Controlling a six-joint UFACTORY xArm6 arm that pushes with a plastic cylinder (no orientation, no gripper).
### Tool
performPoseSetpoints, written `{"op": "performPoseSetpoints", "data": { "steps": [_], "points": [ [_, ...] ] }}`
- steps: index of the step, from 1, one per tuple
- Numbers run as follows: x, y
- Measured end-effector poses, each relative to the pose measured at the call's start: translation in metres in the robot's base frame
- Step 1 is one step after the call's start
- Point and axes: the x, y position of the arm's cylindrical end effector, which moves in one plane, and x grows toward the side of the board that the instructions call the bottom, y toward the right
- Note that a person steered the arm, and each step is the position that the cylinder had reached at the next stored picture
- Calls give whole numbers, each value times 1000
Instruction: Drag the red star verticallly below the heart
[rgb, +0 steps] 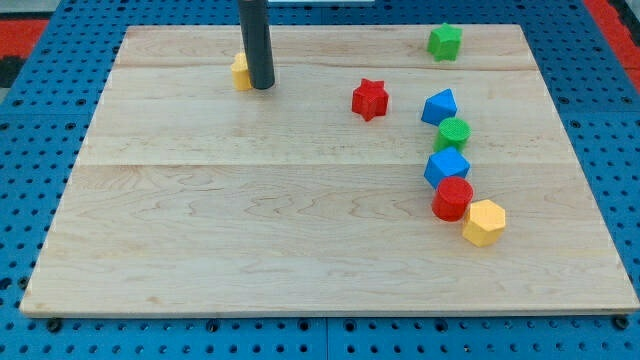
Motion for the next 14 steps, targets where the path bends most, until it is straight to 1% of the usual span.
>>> {"op": "performPoseSetpoints", "data": {
  "steps": [1, 2, 3, 4, 5, 6, 7, 8, 9, 10, 11, 12, 13, 14],
  "points": [
    [4, -1],
    [30, 5],
    [-38, 104],
    [-68, 163],
    [-23, 212],
    [42, 183],
    [59, 152],
    [36, 133],
    [0, 144],
    [-26, 150],
    [-51, 168],
    [-39, 109],
    [-1, 53],
    [8, 30]
  ]
}}
